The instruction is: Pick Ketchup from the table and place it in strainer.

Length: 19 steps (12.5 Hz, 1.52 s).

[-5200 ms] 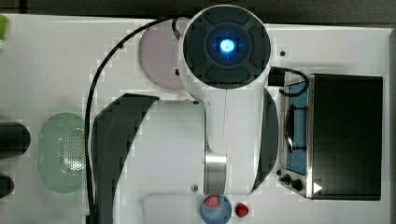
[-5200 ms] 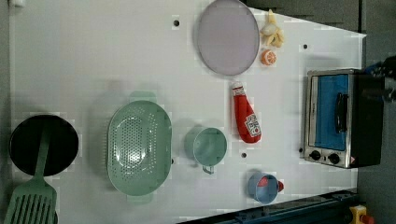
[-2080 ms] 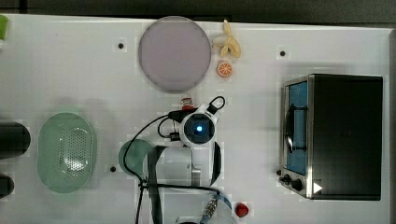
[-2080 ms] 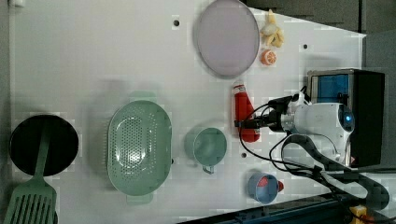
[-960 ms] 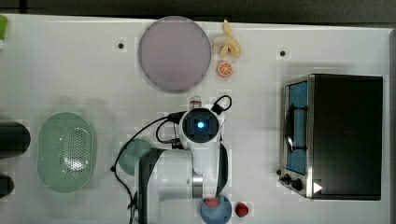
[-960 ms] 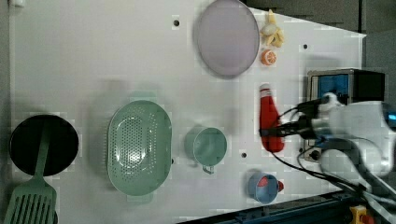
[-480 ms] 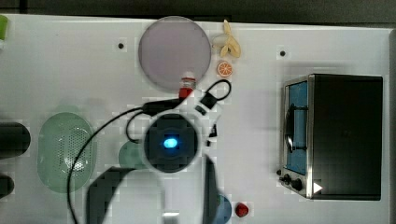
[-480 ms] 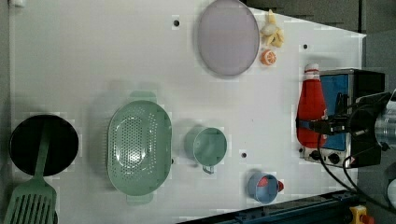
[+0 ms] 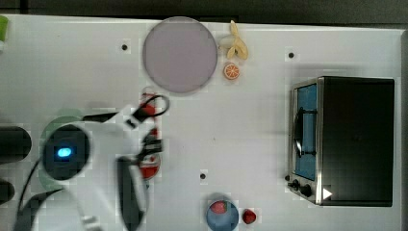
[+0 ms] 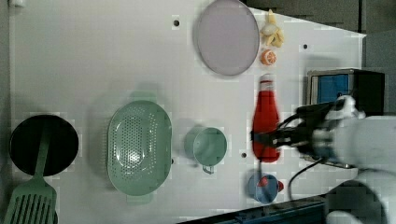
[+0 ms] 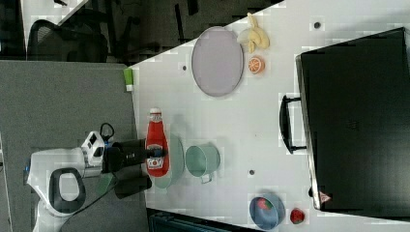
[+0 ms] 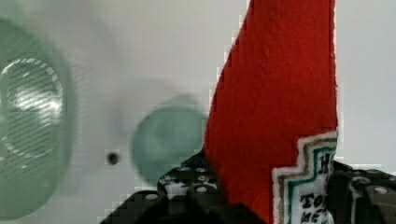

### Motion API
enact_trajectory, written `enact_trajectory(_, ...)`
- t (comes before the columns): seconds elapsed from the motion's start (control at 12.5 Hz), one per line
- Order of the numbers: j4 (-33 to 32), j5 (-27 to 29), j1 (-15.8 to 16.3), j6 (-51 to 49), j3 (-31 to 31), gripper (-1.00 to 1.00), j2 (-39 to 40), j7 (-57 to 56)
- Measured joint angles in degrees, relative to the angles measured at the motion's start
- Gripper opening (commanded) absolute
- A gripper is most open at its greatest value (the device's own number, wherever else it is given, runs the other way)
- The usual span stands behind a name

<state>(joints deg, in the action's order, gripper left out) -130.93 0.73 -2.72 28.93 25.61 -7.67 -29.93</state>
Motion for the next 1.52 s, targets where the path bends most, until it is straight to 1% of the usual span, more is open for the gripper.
enact_trajectory(0.16,0.8,0.3,0.5,0.9,5.3,0.20,4.0,5.6)
enact_trajectory(0.4,2.5,0.5,2.7,7.3,10.7,0.20,11.7,12.5)
enact_trajectory(0.48,2.7,0.5,2.7,9.8,12.4,0.20,13.6,15.3)
enact_trajectory(0.8,3.4,0.8,3.1,16.9,16.6,0.20,19.5,25.0)
enact_trajectory(1.04,4.0,1.1,4.2,23.0,16.9,0.20,24.4,29.2)
enact_trajectory(1.12,4.4,0.3,4.5,25.1,16.8,0.26,26.7,30.0)
enact_trajectory(1.2,4.5,-0.6,4.8,26.8,16.3,0.44,28.8,31.0)
enact_trajectory(1.36,4.0,-2.0,5.1,27.5,15.8,0.88,31.6,31.7)
enact_trajectory(1.44,3.6,-2.4,5.1,27.4,15.7,1.00,32.5,31.8)
enact_trajectory(1.52,3.4,-2.4,5.3,27.1,15.3,1.00,32.9,31.8)
